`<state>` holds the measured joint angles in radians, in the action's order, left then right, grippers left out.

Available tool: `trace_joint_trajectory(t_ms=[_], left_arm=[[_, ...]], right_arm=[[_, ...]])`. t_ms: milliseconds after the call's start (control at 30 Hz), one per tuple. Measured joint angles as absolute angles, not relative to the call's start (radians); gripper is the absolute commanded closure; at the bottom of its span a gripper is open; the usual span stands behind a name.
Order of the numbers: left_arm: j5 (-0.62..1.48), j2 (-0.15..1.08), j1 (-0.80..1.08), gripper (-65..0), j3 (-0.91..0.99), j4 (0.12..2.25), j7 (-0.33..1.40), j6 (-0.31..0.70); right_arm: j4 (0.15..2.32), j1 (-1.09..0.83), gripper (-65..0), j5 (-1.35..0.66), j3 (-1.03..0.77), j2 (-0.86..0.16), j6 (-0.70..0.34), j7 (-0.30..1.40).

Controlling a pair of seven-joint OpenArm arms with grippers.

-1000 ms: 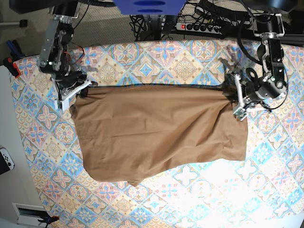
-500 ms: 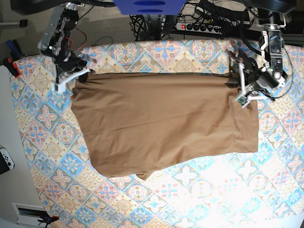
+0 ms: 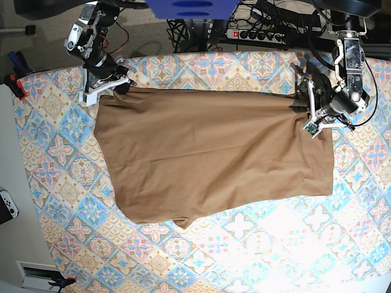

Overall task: Layout the t-shirt on the table in an organized manner, then fold the t-shirt properly
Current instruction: 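Drag the shirt edge toward the robot with both grippers, spreading it, then pull the shirt corner outward with the left gripper to flatten it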

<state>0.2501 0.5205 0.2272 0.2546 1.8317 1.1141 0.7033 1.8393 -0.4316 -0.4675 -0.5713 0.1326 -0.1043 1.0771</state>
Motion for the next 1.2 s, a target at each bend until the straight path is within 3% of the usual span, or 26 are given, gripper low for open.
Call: trace_joint_trajectory(t_ms=[400, 533, 633, 767, 1200], left_arm=[[0.250, 0.521, 0.228, -0.1, 0.255, 1.832, 1.115, 0.704], [0.249, 0.521, 0.228, -22.4, 0.255, 1.832, 1.119, 0.703], [0.245, 0.524, 0.228, -30.8, 0.255, 1.832, 1.119, 0.703], [0.247, 0.526, 0.228, -31.2, 0.258, 1.832, 1.119, 0.703], [0.251, 0.490, 0.224, -31.0, 0.380, 1.970, 1.126, 0.704]], right_arm=[[1.839, -0.429, 0.0, -0.467, -0.572, 0.133, -0.104, 1.079], [1.839, -0.429, 0.0, -0.467, -0.572, 0.133, -0.104, 1.080], [1.839, -0.429, -4.8, -0.467, -0.571, 0.133, -0.104, 1.083], [1.844, -0.430, -10.8, -0.471, -0.569, 0.133, -0.105, 1.084], [1.919, -0.434, -11.0, -0.444, -0.567, 0.136, -0.093, 1.163]])
